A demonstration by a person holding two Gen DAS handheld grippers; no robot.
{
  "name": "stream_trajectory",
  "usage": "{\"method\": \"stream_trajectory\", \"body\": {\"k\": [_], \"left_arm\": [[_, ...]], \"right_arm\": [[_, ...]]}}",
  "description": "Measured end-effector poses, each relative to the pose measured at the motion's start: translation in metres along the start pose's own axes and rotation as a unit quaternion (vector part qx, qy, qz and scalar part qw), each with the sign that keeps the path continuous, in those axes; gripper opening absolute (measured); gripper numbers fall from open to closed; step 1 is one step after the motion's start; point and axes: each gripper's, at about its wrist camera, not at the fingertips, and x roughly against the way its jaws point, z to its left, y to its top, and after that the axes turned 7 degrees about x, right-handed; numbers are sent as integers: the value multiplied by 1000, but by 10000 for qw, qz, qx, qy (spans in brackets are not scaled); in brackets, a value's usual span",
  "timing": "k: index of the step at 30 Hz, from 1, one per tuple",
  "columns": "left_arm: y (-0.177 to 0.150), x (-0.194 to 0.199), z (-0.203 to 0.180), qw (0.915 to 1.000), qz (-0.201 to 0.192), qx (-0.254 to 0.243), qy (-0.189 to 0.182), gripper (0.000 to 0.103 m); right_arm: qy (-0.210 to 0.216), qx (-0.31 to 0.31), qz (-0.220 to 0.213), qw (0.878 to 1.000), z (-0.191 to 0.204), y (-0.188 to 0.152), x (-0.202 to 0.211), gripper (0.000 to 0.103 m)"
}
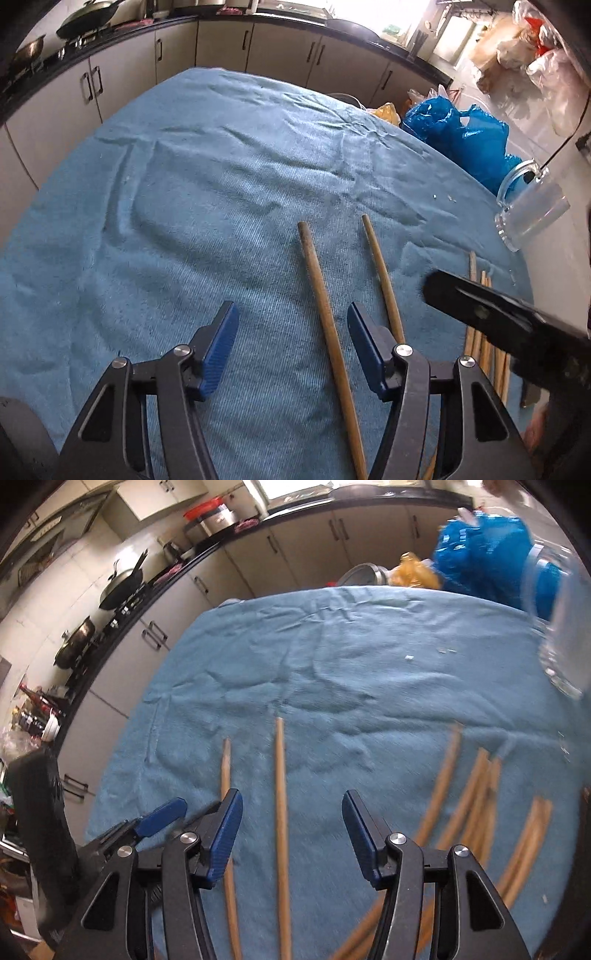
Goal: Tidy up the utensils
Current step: 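Lower both grippers and close each on one wooden chopstick, then carry both held chopsticks upright to the black cup and lower them in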
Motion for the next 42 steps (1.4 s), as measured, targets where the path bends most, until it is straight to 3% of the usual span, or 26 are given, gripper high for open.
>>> {"method": "stream_trajectory", "body": {"k": [2, 3, 4, 6, 10, 13, 19, 20, 22, 23, 24, 28, 31, 32, 33, 36, 38, 42], "left_arm": [[3, -2, 0, 10000, -18, -11, 25, 55], [4, -2, 1, 10000, -41, -21, 74, 47], [5, -2, 2, 9999, -72, -48, 138, 42], [6, -3, 4, 9996, -124, -131, 219, 21], [6, -2, 10, 9992, -183, -252, 259, 6], [7, -2, 14, 9997, -117, -181, 151, 4], [6, 2, 21, 9964, 248, 394, -705, 5], [6, 4, 20, 9960, 226, 410, -758, 8], [6, 5, 16, 9964, 209, 376, -727, 24], [6, 4, 13, 9972, 212, 349, -627, 39], [7, 1, 11, 9981, 206, 339, -472, 43], [12, -4, 4, 9992, 163, 313, -212, 42], [13, -8, -12, 9999, 85, -64, 100, 41], [11, -10, -17, 9994, 55, -285, 172, 26], [10, -12, -22, 9987, 73, -479, 144, 8], [7, -9, -18, 9988, 120, -473, -30, 6], [2, 2, -13, 9983, 163, -355, -425, 6], [-8, 31, -10, 9961, -22, -403, -785, 6]], "right_arm": [[-37, 57, 125, 9999, 0, 13, -11, 61], [-69, 91, 182, 9998, 0, 17, -15, 61], [-78, 119, 255, 9996, 0, 21, -19, 58], [-161, 203, 437, 9987, 1, 27, -32, 48], [-341, 466, 703, 9959, 6, 34, -49, 36], [-624, 669, 765, 9929, 15, 32, -52, 27], [-796, 741, 833, 9906, 15, 20, -47, 20], [-804, 735, 829, 9906, 15, 18, -44, 20], [-803, 704, 825, 9909, 12, 15, -41, 20], [-811, 686, 820, 9910, 10, 11, -38, 20], [-815, 673, 814, 9911, 8, 9, -36, 20], [-794, 684, 767, 9915, 8, 0, -30, 20], [-828, 723, 674, 9917, 9, -7, -28, 20], [-859, 745, 629, 9915, 11, -9, -27, 19], [-924, 803, 571, 9908, 13, -12, -26, 13], [-914, 758, 452, 9919, 14, -16, -24, 9], [-787, 554, 355, 9947, 8, -16, -20, 8], [-644, 358, -43, 9973, 8, -23, 4, 8]]}}
